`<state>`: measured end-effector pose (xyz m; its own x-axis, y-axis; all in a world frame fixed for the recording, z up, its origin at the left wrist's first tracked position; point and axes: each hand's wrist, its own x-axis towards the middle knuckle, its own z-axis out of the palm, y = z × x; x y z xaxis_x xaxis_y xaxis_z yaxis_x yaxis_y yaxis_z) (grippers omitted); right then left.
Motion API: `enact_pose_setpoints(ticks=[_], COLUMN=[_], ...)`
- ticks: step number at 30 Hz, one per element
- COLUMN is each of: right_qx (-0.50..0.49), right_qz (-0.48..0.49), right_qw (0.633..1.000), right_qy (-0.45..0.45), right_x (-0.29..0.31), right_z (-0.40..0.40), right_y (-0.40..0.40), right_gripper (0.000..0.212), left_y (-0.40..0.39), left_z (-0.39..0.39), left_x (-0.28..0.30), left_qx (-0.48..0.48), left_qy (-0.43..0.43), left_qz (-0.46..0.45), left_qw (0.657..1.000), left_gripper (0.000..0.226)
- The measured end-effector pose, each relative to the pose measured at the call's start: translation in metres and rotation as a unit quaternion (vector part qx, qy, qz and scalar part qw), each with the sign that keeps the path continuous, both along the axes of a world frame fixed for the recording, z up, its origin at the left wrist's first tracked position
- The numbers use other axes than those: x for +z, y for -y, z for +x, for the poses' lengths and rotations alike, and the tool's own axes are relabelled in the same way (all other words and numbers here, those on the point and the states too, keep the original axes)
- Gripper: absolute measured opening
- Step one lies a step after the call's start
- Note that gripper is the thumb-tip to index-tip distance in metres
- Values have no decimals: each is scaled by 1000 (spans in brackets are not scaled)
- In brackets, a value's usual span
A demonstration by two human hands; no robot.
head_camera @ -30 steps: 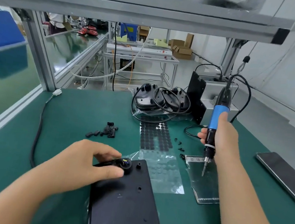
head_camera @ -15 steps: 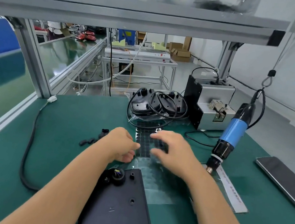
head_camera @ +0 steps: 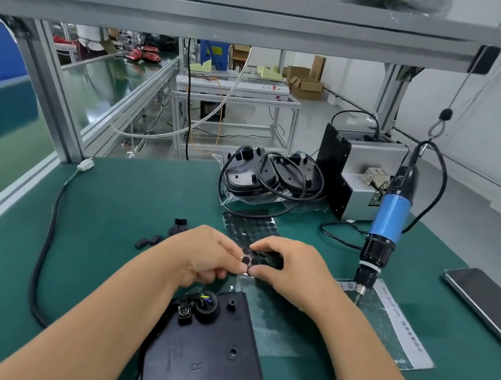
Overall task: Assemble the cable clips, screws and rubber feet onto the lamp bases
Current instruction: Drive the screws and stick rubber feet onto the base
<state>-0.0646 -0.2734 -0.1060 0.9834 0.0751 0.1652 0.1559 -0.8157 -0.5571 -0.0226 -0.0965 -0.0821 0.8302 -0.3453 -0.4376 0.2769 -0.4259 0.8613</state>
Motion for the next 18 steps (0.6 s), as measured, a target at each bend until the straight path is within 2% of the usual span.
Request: enact_pose_setpoints(ticks=[3,7,10,13,18], right_qx=[6,17,-6,-20,-38], right_qz=[16,7,15,24,8], right_qw=[999,999,998,998,998], right_qy=[28,49,57,49,45], right_x=[3,6,5,5,6], right_z=[-1,-4,-5,-5,-7], right_y=[-3,-11,-14,-15,-17], right_gripper=[27,18,11,9,8], left_y=[-2,-5,-6,-6,-4], left_z=[0,0,-1,-3,-3], left_x=[-3,-4,-7,-8,-7], left_qx=[-8,-31,-35,-38,-31], left_qy=[27,-5,26,55,25], left_qz=[-15,-87,-79,-68,-90], left_qw=[999,996,996,995,995], left_gripper=[14,20,10,11,17])
